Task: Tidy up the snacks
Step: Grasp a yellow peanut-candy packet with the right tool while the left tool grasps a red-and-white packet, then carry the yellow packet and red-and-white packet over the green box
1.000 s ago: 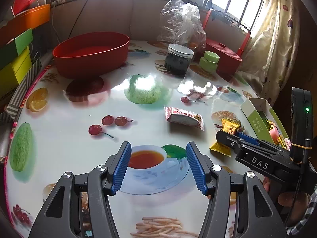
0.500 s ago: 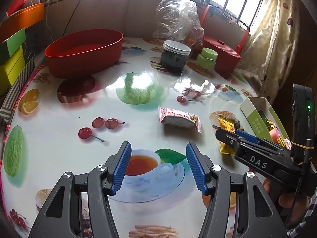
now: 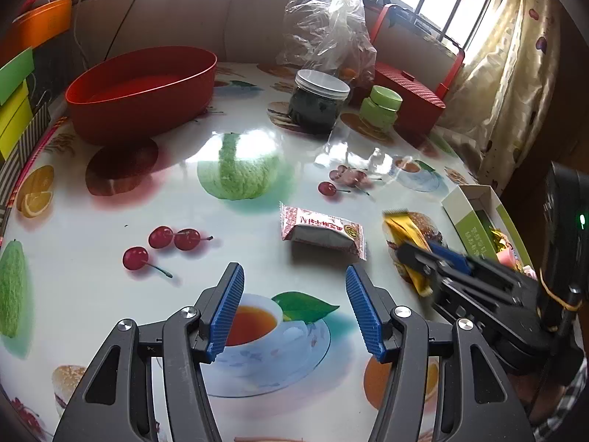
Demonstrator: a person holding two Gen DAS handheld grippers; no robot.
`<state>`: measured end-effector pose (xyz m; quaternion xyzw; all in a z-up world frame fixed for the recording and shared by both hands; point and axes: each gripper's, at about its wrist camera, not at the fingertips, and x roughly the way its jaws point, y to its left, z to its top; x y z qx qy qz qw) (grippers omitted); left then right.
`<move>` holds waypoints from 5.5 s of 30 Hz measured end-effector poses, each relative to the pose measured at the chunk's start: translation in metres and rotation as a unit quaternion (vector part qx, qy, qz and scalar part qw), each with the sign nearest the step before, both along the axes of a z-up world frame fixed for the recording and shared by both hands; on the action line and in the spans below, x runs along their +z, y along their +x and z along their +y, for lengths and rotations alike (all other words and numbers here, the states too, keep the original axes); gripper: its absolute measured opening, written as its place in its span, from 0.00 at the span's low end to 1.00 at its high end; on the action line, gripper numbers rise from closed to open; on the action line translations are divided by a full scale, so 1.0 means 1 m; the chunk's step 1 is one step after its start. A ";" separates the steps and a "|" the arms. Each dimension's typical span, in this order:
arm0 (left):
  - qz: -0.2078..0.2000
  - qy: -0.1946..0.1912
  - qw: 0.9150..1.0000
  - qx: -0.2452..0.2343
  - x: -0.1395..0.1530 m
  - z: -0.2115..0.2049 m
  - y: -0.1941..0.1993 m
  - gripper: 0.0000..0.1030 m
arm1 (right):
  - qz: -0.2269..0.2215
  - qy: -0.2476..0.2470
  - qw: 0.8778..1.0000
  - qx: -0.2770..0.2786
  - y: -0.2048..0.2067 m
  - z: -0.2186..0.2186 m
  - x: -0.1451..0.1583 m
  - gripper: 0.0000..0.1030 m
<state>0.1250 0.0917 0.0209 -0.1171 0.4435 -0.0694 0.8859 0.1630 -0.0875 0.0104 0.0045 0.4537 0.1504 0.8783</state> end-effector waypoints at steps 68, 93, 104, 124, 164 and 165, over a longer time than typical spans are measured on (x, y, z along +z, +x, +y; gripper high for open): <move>0.001 0.095 0.995 0.039 -0.011 -0.033 0.035 0.22 | 0.025 0.049 0.998 -0.008 -0.030 -0.035 -0.001 0.21; -0.068 0.072 0.995 0.012 0.048 -0.048 -0.028 0.22 | -0.039 0.042 0.998 -0.018 -0.079 -0.053 0.054 0.21; -0.090 0.070 0.993 -0.016 0.068 -0.073 -0.042 0.22 | -0.060 0.043 0.996 -0.046 -0.098 -0.083 0.072 0.21; -0.126 0.046 0.986 -0.099 0.089 -0.138 -0.048 0.22 | -0.085 0.035 0.990 -0.112 -0.121 -0.150 0.086 0.21; -0.043 0.020 0.981 -0.190 0.028 -0.238 0.038 0.22 | -0.042 0.003 0.984 -0.175 -0.077 -0.227 0.043 0.21; -0.042 0.020 0.981 -0.191 0.027 -0.239 0.039 0.22 | -0.043 0.002 0.984 -0.175 -0.075 -0.227 0.042 0.21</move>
